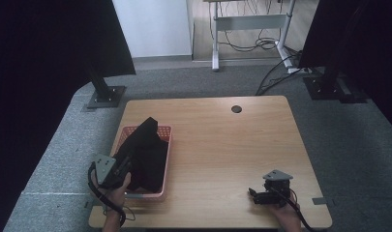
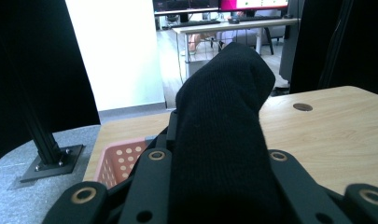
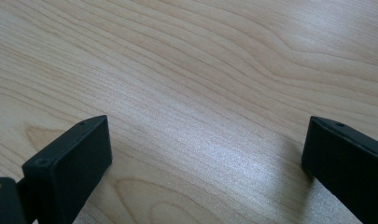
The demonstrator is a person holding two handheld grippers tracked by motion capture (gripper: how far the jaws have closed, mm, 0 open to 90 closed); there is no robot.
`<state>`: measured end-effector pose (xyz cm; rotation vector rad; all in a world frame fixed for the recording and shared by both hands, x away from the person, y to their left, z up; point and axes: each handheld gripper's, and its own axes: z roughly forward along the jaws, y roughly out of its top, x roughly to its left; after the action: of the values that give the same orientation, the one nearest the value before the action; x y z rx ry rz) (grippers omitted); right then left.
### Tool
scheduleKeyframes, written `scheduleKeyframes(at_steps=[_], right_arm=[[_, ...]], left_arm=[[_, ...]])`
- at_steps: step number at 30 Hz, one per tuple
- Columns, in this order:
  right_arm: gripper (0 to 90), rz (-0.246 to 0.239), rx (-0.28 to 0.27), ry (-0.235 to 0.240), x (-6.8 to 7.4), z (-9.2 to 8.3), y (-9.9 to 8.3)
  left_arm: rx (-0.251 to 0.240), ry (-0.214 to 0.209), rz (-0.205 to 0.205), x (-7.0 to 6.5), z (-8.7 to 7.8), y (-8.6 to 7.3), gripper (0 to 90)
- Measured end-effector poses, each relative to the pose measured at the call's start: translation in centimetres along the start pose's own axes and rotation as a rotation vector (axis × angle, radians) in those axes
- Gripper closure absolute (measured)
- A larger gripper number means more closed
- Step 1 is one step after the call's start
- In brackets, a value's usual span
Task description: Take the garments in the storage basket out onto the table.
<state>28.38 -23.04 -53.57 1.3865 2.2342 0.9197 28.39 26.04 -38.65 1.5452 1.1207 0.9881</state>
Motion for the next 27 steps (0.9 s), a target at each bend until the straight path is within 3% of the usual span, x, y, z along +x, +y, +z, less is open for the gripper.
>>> scheduleKeyframes(at_steps=[27], right_arm=[[1.1,0.000,0.000,0.000,0.0,0.0,0.0]], left_arm=[[-0.027,-0.005,0.010,-0.4,0.0,2.2,74.1]])
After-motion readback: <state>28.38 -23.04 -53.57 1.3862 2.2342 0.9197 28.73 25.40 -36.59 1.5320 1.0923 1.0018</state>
